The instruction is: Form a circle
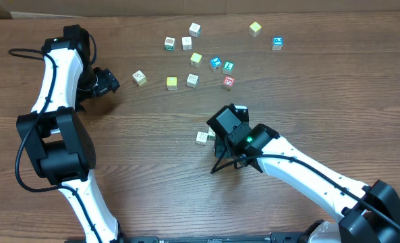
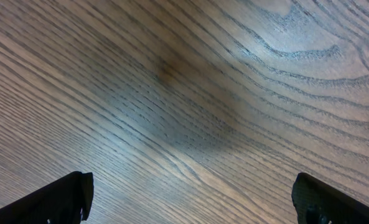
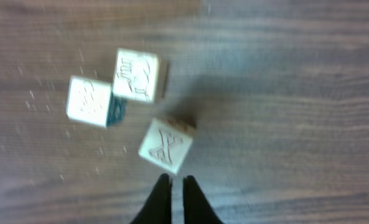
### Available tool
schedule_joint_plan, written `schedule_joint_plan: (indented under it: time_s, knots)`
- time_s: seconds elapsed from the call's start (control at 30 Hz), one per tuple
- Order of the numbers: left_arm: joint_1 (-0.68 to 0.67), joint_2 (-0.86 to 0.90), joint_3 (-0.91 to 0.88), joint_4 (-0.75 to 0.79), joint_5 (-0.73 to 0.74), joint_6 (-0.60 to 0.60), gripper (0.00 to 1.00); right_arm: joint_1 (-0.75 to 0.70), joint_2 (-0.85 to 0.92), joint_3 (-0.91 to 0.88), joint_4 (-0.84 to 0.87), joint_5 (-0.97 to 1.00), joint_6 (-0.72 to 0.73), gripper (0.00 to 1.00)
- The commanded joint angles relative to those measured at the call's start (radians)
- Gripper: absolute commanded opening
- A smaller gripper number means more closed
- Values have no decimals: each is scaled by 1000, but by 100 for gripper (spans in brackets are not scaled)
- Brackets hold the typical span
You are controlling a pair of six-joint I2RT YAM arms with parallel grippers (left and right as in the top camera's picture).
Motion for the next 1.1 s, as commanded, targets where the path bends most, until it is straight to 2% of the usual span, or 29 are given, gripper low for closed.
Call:
schedule_joint_plan:
  time_s: [0.0,0.1,0.33,0.77,1.07]
  knots:
    - [-13,13,-4,1,4,-21,100,4,2,-48,6,-117,-53,4]
    - [-13,13,-4,1,4,-21,100,4,2,-99,53,-168,-64,4]
    - [-13,13,-4,1,4,-21,100,4,2,-194,182,-175,-109,4]
    - [-13,13,-4,1,4,-21,100,4,2,-343,447,-156,-109,4]
    - [-13,13,-4,1,4,-21,100,3,2,-344,464,-80,-109,4]
